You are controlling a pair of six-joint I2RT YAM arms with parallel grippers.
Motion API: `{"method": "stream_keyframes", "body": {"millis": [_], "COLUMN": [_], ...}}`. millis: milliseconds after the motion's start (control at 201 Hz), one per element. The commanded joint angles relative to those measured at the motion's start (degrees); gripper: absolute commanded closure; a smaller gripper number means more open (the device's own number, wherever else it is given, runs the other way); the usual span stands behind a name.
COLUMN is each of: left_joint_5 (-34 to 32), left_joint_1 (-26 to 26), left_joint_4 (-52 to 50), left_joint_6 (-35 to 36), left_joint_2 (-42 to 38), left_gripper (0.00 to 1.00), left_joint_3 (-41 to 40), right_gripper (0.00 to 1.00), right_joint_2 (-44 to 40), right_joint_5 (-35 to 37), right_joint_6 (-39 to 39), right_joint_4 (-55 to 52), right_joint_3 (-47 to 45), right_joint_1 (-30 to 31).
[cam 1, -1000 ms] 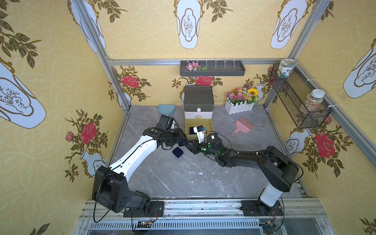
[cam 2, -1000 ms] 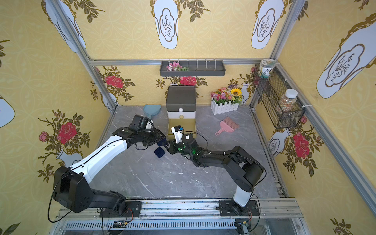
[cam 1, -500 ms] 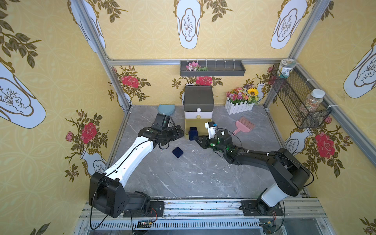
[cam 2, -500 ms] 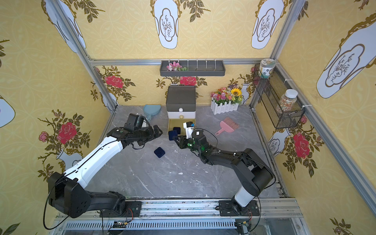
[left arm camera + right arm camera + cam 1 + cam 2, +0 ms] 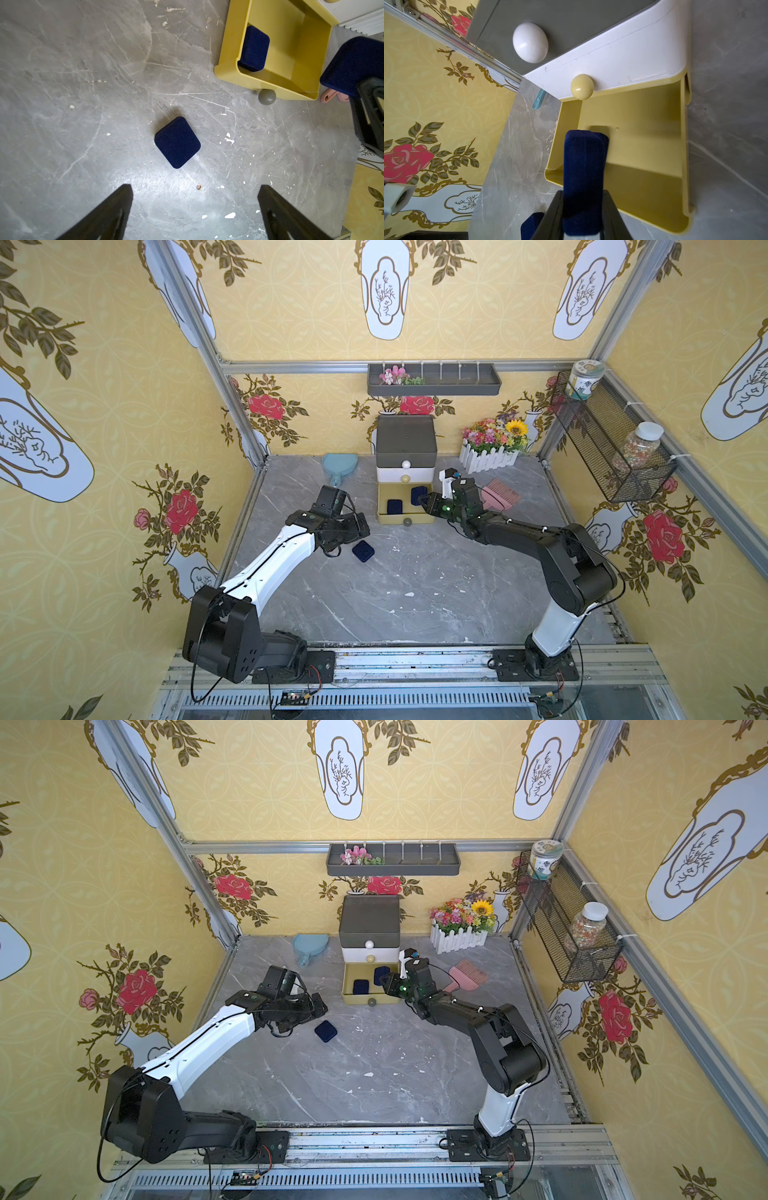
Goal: Place the brooch boxes into the drawer by color
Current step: Place the brooch box in the drawer.
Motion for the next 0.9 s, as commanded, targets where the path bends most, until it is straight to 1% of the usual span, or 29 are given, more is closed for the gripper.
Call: {"method": "stream_keyframes", "body": {"millis": [0, 289, 543, 647, 752, 891], "left_joint_5": [1.1, 1.9, 3.3, 3.3, 3.4, 4.8], "left_joint_1": [0.1, 0.0, 0.1, 0.1, 0.1, 0.0], "left_joint_4": [1.2, 1.7, 2.3, 2.2, 2.1, 2.9], "left_joint_6": [0.6, 0.7, 0.8, 1.2, 1.5, 1.5], "left_joint_2": [1.0, 1.6, 1.1, 1.3, 1.5, 1.0], "left_gripper": [0.00, 0.00, 0.00, 0.00, 0.00, 0.00], "left_joint_3": [-0.5, -1.0, -1.3, -1.3, -1.3, -1.0], "right_gripper": [0.80, 0.80, 0.77, 0.67, 0.52, 0.41], "right_joint_2": [2.4, 8.8, 12.7, 12.7, 12.4, 11.9], "right_joint_5": [0.8, 3.0, 4.2, 6.0, 7.6, 8.7], "right_joint_6": [-1.6, -1.5, -1.9, -2.3, -2.9, -4.2], "right_joint_4": [-2.3, -4.8, -8.0, -8.8, -9.8, -10.9], "right_joint_3": [2.3, 7.6, 11.8, 11.5, 11.3, 11.9], "right_joint_1": [0.0, 1.3, 2.2, 2.3, 2.3, 2.2]}}
